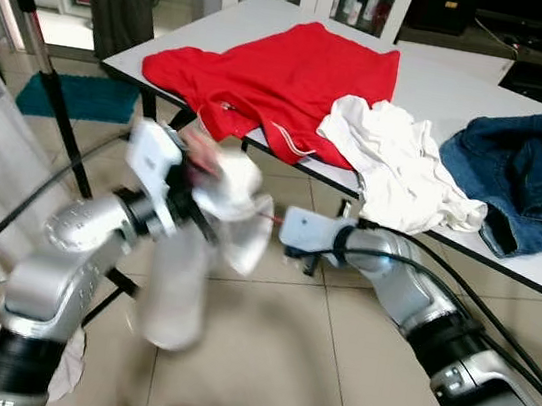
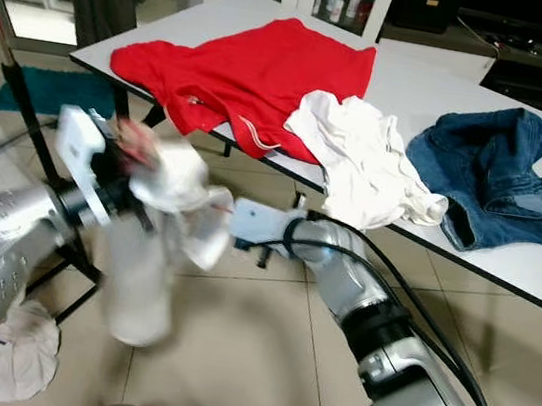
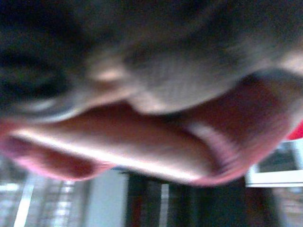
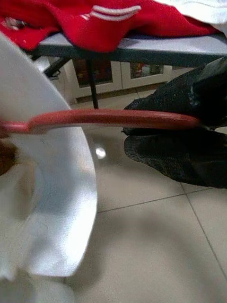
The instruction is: Hang hanger
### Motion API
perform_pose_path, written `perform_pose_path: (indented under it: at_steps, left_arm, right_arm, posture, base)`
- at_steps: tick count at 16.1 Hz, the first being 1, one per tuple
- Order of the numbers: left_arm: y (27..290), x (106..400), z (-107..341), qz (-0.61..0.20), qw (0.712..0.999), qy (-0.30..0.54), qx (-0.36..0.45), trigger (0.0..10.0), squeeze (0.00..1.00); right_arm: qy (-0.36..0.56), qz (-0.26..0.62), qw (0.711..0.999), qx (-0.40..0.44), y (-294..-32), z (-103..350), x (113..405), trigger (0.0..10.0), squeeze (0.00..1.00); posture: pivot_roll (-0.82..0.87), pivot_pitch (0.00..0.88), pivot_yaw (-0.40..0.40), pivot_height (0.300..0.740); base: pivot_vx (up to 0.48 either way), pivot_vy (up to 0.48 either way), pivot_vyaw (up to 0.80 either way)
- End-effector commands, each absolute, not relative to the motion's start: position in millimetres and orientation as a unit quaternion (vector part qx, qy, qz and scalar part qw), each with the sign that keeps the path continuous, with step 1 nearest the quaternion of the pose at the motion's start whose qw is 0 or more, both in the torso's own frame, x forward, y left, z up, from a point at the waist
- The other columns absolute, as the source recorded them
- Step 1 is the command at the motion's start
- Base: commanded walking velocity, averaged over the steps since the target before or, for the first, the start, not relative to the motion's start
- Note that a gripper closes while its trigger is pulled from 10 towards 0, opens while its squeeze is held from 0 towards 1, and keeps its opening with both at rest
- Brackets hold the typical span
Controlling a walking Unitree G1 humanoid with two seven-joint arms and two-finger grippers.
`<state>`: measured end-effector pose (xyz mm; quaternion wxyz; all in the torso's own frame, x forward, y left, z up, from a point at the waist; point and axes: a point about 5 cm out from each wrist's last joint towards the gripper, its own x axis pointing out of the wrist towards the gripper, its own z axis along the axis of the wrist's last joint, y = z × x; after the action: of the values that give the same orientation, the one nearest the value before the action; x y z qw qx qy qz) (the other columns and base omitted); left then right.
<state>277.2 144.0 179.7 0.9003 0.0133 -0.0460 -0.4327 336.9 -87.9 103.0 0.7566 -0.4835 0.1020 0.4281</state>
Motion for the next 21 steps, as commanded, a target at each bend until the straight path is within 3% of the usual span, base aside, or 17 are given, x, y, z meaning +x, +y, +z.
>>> perform_pose_path:
  at_steps: [1,3,5,9,15,21]
  left_arm:
    - [131,270,188,-0.475,0.878,-0.06,0.016,10.0,0.0]
    - [135,278,188,-0.448,0.892,-0.063,-0.002,10.0,0.0]
    - [164,310,192,-0.305,0.948,-0.074,-0.049,10.0,0.0]
    - [197,325,196,-0.193,0.971,-0.09,-0.112,10.0,0.0]
    - [227,332,180,-0.111,0.96,-0.082,-0.244,10.0,0.0]
    - [240,333,156,-0.056,0.962,-0.037,-0.265,10.0,0.0]
  right_arm:
    - [0.103,0.43,0.753,-0.488,-88,105,338,0.0,0.05]
    - [0.094,0.428,0.759,-0.481,-87,108,338,0.0,0.05]
    - [0.09,0.443,0.755,-0.476,-84,107,334,0.0,0.04]
    - [0.071,0.476,0.743,-0.465,-77,108,325,0.0,0.04]
    - [0.044,0.487,0.745,-0.453,-77,121,324,0.0,0.04]
    - [-0.067,0.498,0.787,-0.358,-64,158,323,0.0,0.04]
  posture:
    - [0.08,0.0,-0.041,0.74]
    - [0.07,0.0,-0.035,0.74]
    - [0.07,0.0,-0.033,0.74]
    - [0.07,0.0,-0.035,0.74]
    - [0.07,0.0,-0.043,0.74]
    - [0.08,0.0,-0.048,0.74]
  base:
    - [0.0,0.0,0.0]
    - [0.0,0.0,0.0]
    - [0.0,0.0,0.0]
    - [0.0,0.0,0.0]
    - [0.0,0.0,0.0]
    - [0.0,0.0,0.0]
